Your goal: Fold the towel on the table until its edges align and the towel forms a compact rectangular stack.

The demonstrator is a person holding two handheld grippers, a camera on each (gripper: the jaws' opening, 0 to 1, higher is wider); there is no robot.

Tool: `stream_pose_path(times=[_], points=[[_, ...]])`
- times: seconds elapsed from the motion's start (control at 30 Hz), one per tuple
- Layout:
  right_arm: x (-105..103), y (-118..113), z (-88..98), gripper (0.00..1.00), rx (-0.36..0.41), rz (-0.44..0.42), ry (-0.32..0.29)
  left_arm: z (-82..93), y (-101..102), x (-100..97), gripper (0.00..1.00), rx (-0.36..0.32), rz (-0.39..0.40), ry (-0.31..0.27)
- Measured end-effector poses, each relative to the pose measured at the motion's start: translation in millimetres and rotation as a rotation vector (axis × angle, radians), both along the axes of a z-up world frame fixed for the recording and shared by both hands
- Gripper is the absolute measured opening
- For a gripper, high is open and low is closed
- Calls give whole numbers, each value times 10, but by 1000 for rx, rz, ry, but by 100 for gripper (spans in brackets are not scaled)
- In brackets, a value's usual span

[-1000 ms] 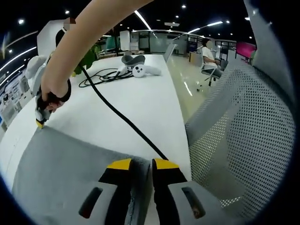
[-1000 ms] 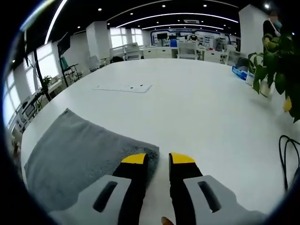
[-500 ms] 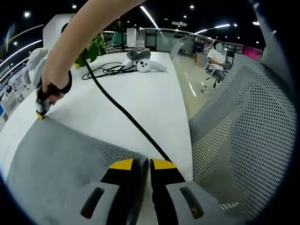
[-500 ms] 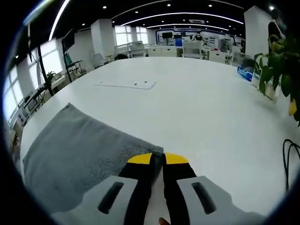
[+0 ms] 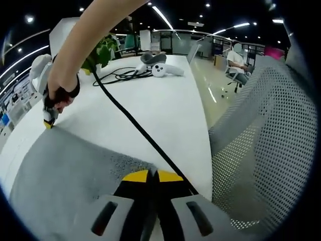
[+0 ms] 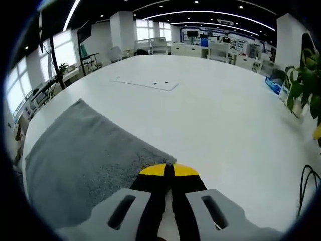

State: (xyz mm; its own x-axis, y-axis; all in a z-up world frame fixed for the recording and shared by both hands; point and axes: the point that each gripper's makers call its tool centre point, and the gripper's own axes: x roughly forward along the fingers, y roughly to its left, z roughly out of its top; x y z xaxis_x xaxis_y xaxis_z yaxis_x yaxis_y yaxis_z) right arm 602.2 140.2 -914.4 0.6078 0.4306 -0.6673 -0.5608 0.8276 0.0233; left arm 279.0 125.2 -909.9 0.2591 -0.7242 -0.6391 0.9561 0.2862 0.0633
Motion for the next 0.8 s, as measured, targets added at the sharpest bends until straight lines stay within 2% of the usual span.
stream_pose_path(times=[0.23, 0.33, 0.4, 0.43, 0.53, 0.67, 0.7, 0.8], points=[[-65, 22, 38, 0, -3, 12, -4, 20, 10, 10, 3, -4, 2, 26], [-82, 20, 60, 0, 44, -23, 31, 87, 37, 24, 3, -40, 56, 81], [-83, 41, 68, 0, 63, -12, 8, 154, 54, 42, 3, -59, 70, 82], [-88, 57, 86, 0, 102, -22, 1, 170, 58, 44, 3, -63, 74, 82], [-109, 27, 135, 0, 171, -76, 27, 256, 66, 31, 4, -96, 73, 100], [-101, 72, 302, 0, 217, -89, 22, 377, 123, 83, 4, -138, 114, 110], [-94, 115, 380, 0, 260, -103, 17, 399, 138, 94, 4, -143, 119, 106], [-94, 162, 473, 0, 286, -105, 20, 486, 187, 123, 4, -171, 147, 107]])
